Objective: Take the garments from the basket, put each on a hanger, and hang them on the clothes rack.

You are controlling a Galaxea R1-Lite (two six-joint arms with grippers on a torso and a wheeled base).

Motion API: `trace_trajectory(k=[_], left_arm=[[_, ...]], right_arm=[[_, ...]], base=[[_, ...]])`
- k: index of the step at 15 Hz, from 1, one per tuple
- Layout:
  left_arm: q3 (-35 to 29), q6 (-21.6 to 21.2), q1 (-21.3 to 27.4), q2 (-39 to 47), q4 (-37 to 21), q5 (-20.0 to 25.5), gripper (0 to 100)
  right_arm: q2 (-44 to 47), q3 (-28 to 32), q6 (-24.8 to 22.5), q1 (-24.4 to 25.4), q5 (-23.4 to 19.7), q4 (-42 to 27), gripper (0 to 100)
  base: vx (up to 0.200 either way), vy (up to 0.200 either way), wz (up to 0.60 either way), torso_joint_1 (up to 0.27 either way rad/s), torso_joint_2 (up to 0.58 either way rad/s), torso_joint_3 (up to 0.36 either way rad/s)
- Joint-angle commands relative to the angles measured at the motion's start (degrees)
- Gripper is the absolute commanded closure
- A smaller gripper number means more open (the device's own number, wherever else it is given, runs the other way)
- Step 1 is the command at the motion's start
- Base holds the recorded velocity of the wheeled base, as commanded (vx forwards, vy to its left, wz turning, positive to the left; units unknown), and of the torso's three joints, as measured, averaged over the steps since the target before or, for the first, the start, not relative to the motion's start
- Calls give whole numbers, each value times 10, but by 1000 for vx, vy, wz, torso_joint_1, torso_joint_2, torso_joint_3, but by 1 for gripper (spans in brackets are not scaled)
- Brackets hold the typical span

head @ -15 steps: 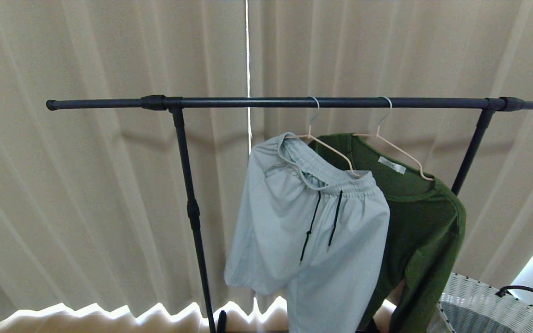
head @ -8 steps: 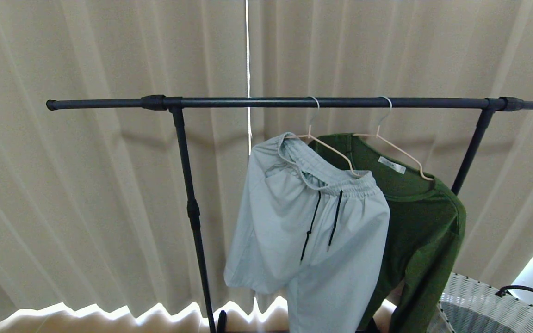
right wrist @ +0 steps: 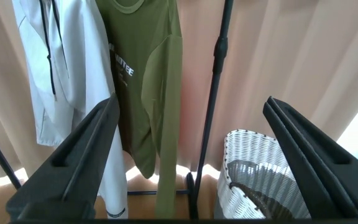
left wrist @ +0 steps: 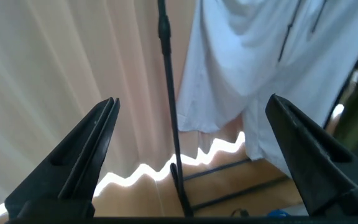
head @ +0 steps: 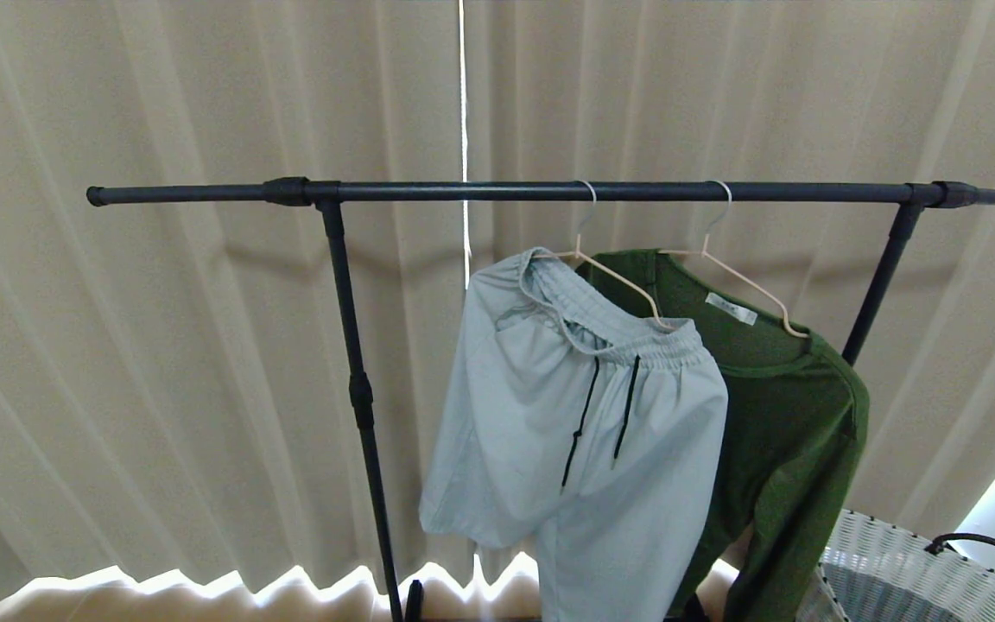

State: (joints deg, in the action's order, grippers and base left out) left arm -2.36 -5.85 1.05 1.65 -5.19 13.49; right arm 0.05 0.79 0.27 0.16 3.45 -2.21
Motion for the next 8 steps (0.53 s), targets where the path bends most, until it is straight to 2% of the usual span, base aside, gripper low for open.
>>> trace_trajectory(k=[1, 8], left_arm=[[1, 0, 2, 12, 0, 1, 0], [3, 1, 13, 27, 3, -8, 0]], right_arm=[[0, 0, 1, 0, 0, 0, 0], [0, 0, -9, 0, -2, -2, 0]], base=[[0, 0, 0, 0, 0, 0], [0, 0, 0, 0, 0, 0]])
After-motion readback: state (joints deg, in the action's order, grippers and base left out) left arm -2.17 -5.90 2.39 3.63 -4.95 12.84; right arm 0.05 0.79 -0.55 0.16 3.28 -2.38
